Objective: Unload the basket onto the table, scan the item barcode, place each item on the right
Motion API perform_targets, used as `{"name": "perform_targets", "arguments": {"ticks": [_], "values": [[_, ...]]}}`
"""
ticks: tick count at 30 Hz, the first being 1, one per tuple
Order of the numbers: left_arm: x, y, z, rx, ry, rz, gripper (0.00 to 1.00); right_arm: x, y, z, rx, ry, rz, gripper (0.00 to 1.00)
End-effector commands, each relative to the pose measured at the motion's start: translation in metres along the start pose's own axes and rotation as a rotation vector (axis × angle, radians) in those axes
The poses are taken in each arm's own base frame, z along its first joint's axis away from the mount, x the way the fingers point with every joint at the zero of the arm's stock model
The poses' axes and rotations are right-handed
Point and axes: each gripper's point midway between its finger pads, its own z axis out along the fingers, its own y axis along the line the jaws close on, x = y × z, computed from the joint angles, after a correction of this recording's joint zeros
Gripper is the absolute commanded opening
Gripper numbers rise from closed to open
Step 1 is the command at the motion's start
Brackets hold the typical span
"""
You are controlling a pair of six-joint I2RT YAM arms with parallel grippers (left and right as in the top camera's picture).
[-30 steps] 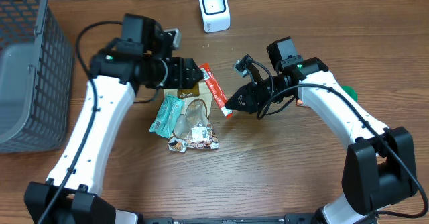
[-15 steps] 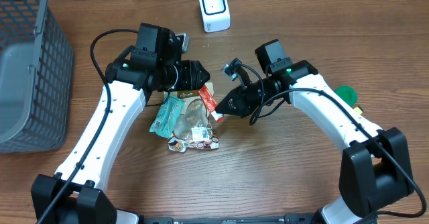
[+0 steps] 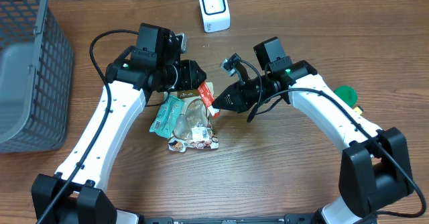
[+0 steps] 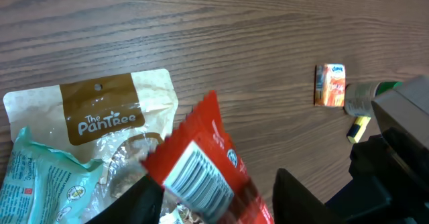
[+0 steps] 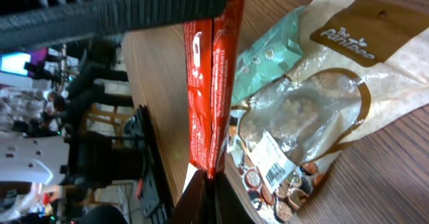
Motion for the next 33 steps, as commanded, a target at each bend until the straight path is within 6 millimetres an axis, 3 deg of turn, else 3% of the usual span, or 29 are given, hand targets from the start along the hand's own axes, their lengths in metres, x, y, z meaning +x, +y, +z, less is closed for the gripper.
{"name": "perform_targets", "arguments": {"ticks": [1, 11, 19, 22, 29, 33], "values": [[0.0, 0.001, 0.003, 0.001, -0.004, -0.015, 0.41, -0.011, 0.019, -0.009, -0.039, -0.032, 0.002, 0.04], [-0.013, -0.005, 0.003, 0.026, -0.053, -0.052, 0.37, -0.01, 0.024, -0.009, -0.069, -0.031, 0.004, 0.04], [-0.012, -0.005, 0.003, 0.024, -0.048, -0.054, 0.21, -0.012, 0.027, -0.009, -0.086, -0.037, -0.006, 0.04], [-0.012, -0.006, 0.003, 0.029, -0.051, -0.052, 0.06, -0.012, 0.027, -0.009, -0.086, -0.037, -0.006, 0.04], [-0.015, -0.006, 0.0, 0.055, -0.053, -0.059, 0.04, -0.015, 0.025, -0.016, -0.099, -0.055, 0.003, 0.05], [-0.019, -0.007, -0.008, 0.149, -0.036, -0.093, 0.04, -0.021, 0.026, -0.034, -0.166, -0.096, 0.023, 0.41]]}}
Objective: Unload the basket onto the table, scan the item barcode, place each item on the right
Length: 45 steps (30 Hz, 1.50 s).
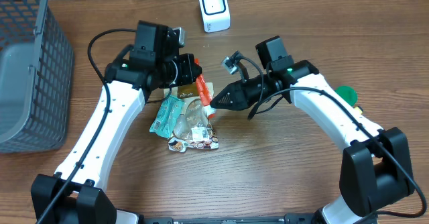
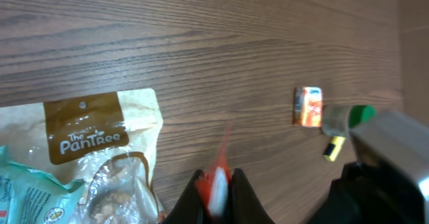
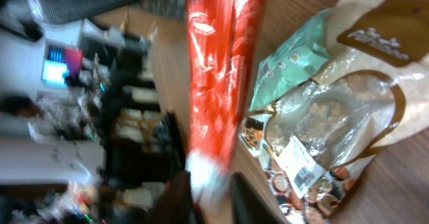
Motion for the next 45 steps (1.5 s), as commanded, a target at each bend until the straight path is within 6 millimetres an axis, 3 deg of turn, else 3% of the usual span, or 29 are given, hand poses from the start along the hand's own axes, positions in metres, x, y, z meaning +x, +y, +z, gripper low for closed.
{"name": "perform_targets", "arguments": {"ticks": [1, 6, 9, 13, 18, 25, 30, 34, 45], "values": [[-0.003, -0.003, -0.009, 0.116, 0.029, -0.044, 0.04, -0.017, 0.019, -0.027, -0.082, -0.073, -0.036, 0.46], [-0.009, -0.015, -0.037, 0.366, 0.072, -0.083, 0.04, -0.025, 0.021, -0.056, -0.166, -0.141, -0.018, 0.53], [-0.01, -0.026, -0.056, 0.514, 0.095, -0.086, 0.04, -0.027, 0.023, -0.063, -0.194, -0.159, -0.033, 0.56], [-0.009, -0.042, -0.069, 0.639, 0.113, -0.055, 0.04, -0.025, 0.037, -0.061, -0.265, -0.154, -0.084, 0.58], [-0.006, -0.06, -0.083, 0.76, 0.136, -0.007, 0.04, -0.019, 0.05, -0.043, -0.293, -0.107, -0.12, 0.58], [-0.002, -0.066, -0.082, 0.774, 0.153, 0.0, 0.04, -0.013, 0.069, -0.02, -0.332, -0.056, -0.194, 0.48], [-0.003, -0.064, -0.081, 0.764, 0.147, 0.004, 0.04, -0.015, 0.076, -0.02, -0.365, -0.064, -0.239, 0.41], [-0.003, -0.063, -0.08, 0.756, 0.143, 0.003, 0.04, -0.015, 0.078, -0.021, -0.378, -0.064, -0.238, 0.31], [-0.004, -0.061, -0.078, 0.739, 0.136, 0.001, 0.04, -0.019, 0.078, -0.021, -0.376, -0.075, -0.274, 0.29]]}}
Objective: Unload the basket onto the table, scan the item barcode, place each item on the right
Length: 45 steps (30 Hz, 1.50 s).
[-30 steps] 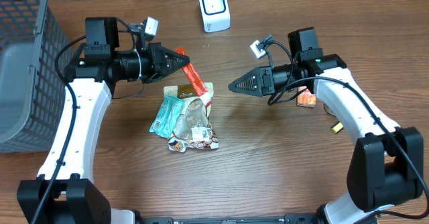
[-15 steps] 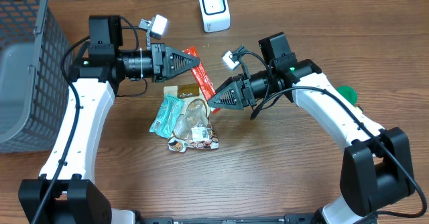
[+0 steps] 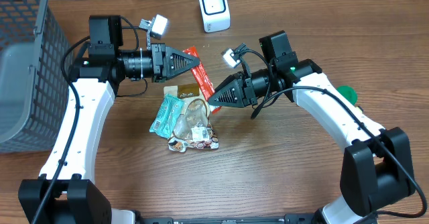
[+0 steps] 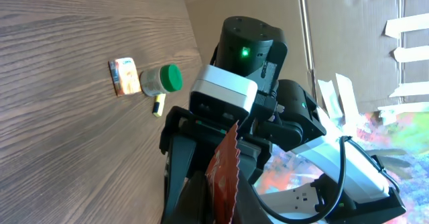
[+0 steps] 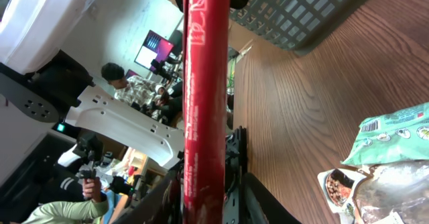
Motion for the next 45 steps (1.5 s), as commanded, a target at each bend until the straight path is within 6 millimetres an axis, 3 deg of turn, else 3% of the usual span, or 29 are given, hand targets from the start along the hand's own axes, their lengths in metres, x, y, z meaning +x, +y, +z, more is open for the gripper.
{"name": "perform_targets", "arguments": {"ticks": [1, 14, 21, 25, 31, 39, 45], "values": [[0.001, 0.001, 0.002, 0.002, 0.006, 0.019, 0.04, -0.009, 0.017, -0.003, -0.016, -0.01, -0.059, 0.29], [-0.004, 0.011, 0.002, -0.058, -0.021, 0.02, 0.04, -0.008, 0.006, -0.003, 0.048, -0.005, -0.05, 0.25], [-0.005, 0.012, 0.001, -0.067, -0.026, 0.021, 0.04, -0.008, 0.006, -0.003, 0.048, -0.004, -0.047, 0.06], [-0.006, 0.014, 0.001, -0.075, -0.03, 0.022, 0.04, -0.008, 0.006, -0.003, 0.049, -0.004, -0.047, 0.04], [-0.017, 0.039, -0.003, -0.224, -0.093, 0.022, 0.05, -0.007, -0.007, -0.004, 0.12, 0.001, -0.045, 0.04], [-0.03, 0.067, -0.014, -0.399, -0.169, 0.023, 0.33, -0.002, -0.027, -0.007, 0.241, 0.015, -0.02, 0.04], [-0.039, 0.089, -0.028, -0.547, -0.232, 0.021, 0.43, 0.006, -0.049, -0.015, 0.378, 0.04, 0.013, 0.04]]}}
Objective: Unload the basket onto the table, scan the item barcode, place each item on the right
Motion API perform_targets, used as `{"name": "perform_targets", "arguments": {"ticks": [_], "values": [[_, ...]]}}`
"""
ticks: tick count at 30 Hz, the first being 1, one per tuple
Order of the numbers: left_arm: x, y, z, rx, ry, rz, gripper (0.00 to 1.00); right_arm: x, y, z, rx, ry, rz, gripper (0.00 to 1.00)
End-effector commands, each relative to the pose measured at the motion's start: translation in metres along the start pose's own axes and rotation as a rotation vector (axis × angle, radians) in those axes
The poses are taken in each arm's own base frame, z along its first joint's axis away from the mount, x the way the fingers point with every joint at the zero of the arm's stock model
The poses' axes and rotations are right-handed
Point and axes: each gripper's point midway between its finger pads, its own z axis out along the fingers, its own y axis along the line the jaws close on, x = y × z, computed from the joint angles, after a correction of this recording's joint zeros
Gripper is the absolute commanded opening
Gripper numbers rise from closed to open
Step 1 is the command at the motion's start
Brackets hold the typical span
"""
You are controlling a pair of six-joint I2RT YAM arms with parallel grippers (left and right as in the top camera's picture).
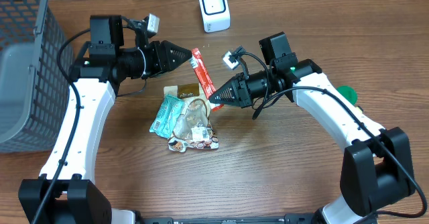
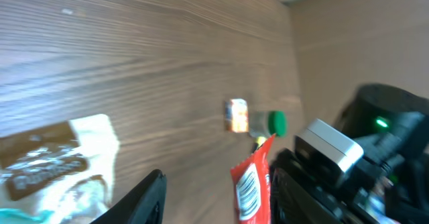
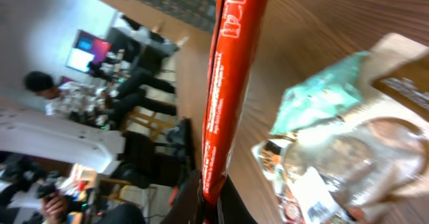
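A red snack packet [image 1: 200, 71] hangs tilted above the table, its barcode [image 2: 249, 189] facing the left wrist camera. My right gripper [image 1: 214, 99] is shut on its lower end [image 3: 213, 177]; in the right wrist view the packet [image 3: 231, 83] rises edge-on from the jaws. My left gripper [image 1: 189, 53] is open just left of the packet's upper end, which stands between the spread fingers [image 2: 149, 196], close to the right one, not pinched. The white scanner [image 1: 214, 9] stands at the back of the table.
A Pantree snack bag [image 1: 192, 120] and a teal pouch [image 1: 165, 114] lie below the packet. A grey basket [image 1: 30, 63] fills the left side. A green-capped bottle [image 1: 346, 94] and a small orange packet [image 2: 236, 115] lie at the right.
My left gripper was shut on the packet's upper end and is now open, with the packet free between its fingers. The right gripper still grips the lower end; the packet has tilted slightly.
First my right gripper held the red packet low over the snack bags, with the left fingers open around it. Then the left gripper was shut on it too. Both then held it higher, toward the back. Now only the right gripper holds it.
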Motion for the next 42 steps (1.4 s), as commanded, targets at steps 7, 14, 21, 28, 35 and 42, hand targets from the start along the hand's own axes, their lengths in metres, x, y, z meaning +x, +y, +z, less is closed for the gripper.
{"name": "perform_targets", "arguments": {"ticks": [7, 14, 21, 28, 35, 42], "values": [[-0.007, 0.048, -0.006, -0.266, -0.066, -0.02, 0.51, 0.002, -0.023, -0.01, 0.214, 0.022, -0.002, 0.04], [0.002, 0.036, -0.002, -0.199, -0.013, 0.042, 0.72, 0.002, -0.008, -0.003, 0.133, 0.024, -0.011, 0.04], [0.007, 0.022, 0.001, -0.113, 0.015, 0.074, 0.75, 0.005, 0.023, 0.013, -0.013, 0.044, -0.033, 0.04], [0.012, 0.007, 0.002, -0.026, 0.043, 0.074, 0.73, -0.002, 0.045, 0.015, -0.132, 0.025, -0.072, 0.04], [0.02, -0.015, 0.0, 0.103, 0.084, 0.095, 0.65, -0.003, 0.046, 0.014, -0.139, 0.022, -0.078, 0.04], [0.024, -0.026, -0.002, 0.172, 0.106, 0.096, 0.46, -0.003, 0.046, 0.014, -0.138, 0.022, -0.078, 0.04]]}}
